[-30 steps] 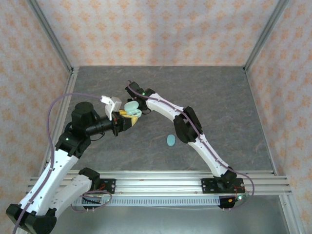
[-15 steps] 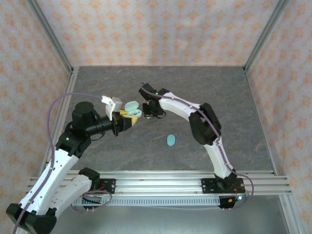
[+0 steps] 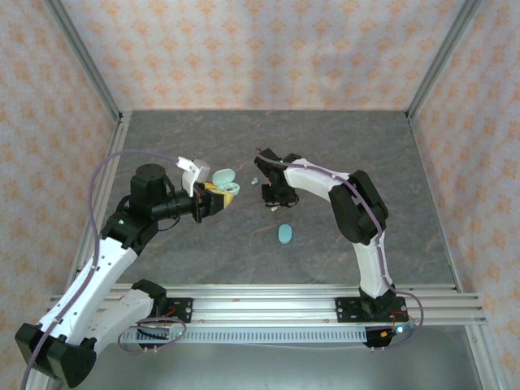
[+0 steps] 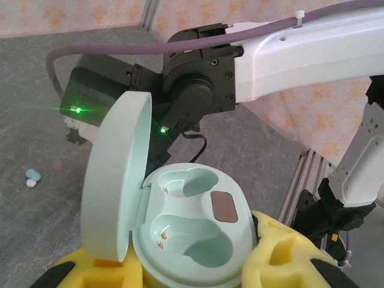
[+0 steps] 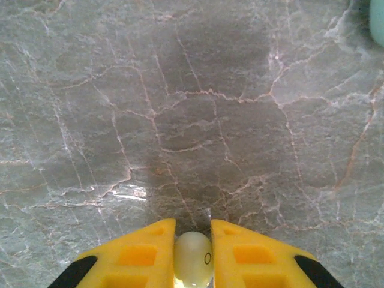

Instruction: Insert the wireless bluetooth earbuds into the charging case

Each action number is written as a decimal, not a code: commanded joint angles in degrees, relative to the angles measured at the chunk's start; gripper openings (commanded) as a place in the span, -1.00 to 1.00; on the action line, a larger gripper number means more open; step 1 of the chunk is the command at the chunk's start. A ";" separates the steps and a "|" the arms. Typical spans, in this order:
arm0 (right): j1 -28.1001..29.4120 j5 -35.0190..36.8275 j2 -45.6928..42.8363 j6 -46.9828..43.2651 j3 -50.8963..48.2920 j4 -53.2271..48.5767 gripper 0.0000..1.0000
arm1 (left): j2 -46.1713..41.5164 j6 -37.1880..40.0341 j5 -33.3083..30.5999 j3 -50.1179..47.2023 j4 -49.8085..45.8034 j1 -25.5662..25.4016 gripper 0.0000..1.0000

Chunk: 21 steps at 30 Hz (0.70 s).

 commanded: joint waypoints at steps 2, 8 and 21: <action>0.17 -0.44 0.07 -0.25 -0.33 -1.69 -0.45 | 0.18 1.28 1.06 -0.30 2.51 0.53 -0.79; -0.08 -0.84 -1.47 1.08 -0.33 -1.83 -0.35 | 0.19 1.56 0.71 -0.50 2.29 0.54 -0.79; -1.30 -5.76 -5.13 1.95 -5.01 1.29 -0.33 | 0.98 1.83 1.08 0.07 2.34 0.53 -0.79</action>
